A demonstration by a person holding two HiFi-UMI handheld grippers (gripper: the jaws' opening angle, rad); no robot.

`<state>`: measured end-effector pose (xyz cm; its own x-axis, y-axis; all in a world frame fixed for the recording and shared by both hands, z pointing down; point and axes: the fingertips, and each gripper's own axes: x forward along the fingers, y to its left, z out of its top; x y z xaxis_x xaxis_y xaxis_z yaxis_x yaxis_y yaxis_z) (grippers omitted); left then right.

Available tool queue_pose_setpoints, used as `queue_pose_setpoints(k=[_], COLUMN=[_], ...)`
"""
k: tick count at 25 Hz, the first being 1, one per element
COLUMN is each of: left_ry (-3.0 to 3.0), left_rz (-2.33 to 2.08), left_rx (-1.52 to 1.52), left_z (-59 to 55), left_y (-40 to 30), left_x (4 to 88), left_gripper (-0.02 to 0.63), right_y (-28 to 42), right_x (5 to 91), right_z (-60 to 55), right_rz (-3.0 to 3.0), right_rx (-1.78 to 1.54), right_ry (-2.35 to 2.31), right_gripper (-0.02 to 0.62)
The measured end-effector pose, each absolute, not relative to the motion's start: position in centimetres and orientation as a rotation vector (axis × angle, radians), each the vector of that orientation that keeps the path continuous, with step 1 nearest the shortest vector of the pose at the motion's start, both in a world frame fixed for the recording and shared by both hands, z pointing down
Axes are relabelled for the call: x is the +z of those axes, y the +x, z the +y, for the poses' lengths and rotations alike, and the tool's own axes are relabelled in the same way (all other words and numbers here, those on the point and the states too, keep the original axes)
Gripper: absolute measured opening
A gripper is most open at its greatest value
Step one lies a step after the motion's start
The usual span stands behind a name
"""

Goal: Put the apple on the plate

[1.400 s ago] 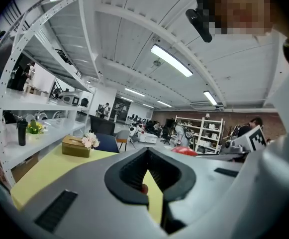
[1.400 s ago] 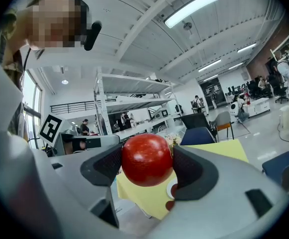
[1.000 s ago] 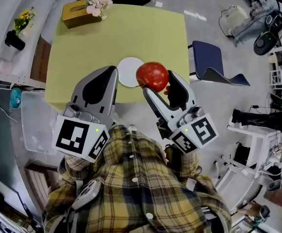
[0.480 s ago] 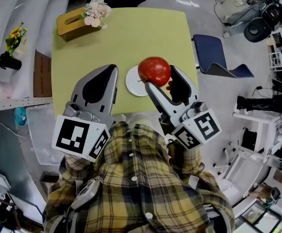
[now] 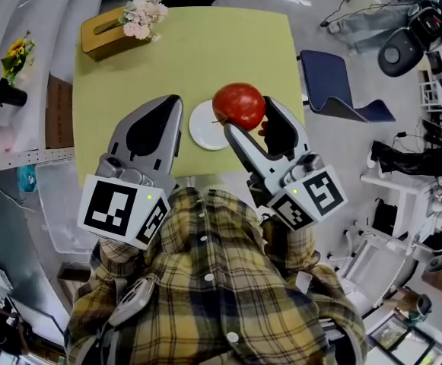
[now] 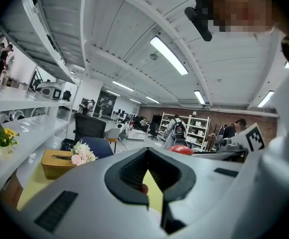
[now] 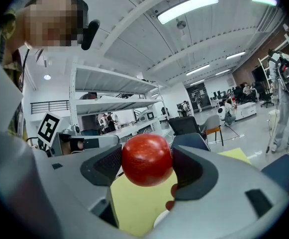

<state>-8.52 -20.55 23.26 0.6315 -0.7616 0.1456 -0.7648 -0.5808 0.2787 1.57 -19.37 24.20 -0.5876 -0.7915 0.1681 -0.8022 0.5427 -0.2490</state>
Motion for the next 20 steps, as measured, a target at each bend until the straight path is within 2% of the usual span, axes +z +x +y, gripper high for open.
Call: queue_pose_setpoints(k=[20], left_ry=[2.472], left_rz=[-1.351], left_rx=[0.03], left_z=[-20.4], left_y=[-2.9], left_x=[22.9], left_gripper=[0.006], right_y=[7.9], right_x=[24.3], right_z=[-20.0], right_rz=[-2.752], right_rx=[0.515], right_ry=[1.314], right_gripper=[0.316])
